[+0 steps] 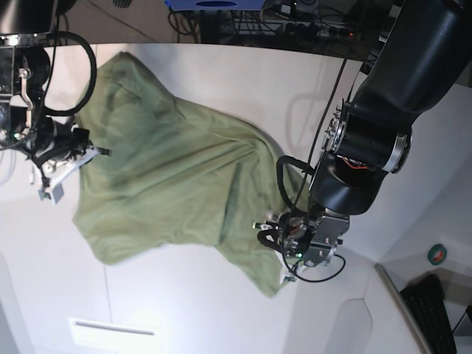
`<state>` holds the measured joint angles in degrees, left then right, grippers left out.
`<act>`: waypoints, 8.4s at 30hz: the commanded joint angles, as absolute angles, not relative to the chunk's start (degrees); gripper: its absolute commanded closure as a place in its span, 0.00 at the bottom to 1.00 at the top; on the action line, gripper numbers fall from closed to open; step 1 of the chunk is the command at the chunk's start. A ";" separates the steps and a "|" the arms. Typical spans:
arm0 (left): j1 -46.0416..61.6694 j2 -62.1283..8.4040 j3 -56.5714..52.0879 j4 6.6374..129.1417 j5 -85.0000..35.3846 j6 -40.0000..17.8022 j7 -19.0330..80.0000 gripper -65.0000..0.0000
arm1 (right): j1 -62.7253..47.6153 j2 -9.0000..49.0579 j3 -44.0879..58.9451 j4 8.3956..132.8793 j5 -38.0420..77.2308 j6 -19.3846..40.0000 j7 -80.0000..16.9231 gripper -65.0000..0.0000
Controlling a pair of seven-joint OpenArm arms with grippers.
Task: Layout the t-shirt on the table in an organized manner, then fold the t-shirt properly
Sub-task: 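Pull the shirt fabric with the left gripper away from the right gripper, then release the shirt with the left gripper and raise it, then grasp the shirt hem with the left gripper and pull it outward, then hold the shirt with both grippers and stretch it flat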
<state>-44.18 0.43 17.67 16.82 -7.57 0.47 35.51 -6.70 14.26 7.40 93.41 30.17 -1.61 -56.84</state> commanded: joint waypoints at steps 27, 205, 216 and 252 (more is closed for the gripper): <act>-22.20 -4.18 -6.73 66.95 -7.78 0.75 54.55 1.00 | 10.86 15.34 -4.26 58.33 30.20 -1.45 -42.86 1.00; -11.91 -13.58 -7.08 59.74 -12.35 24.66 71.16 0.46 | 22.37 10.33 -18.77 42.95 30.20 -1.80 -34.33 1.00; 1.80 -13.67 -14.29 83.38 -12.26 21.85 77.23 0.46 | 22.29 10.24 -18.68 41.80 30.20 -7.87 -32.84 1.00; -29.14 -10.95 -11.21 40.84 -11.56 21.85 52.79 1.00 | 12.88 16.13 -18.68 57.71 30.37 -7.96 -35.91 1.00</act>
<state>-28.10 -10.74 -11.29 39.97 -10.92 22.22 52.51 12.67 15.64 -18.76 57.74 30.28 -7.53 -34.11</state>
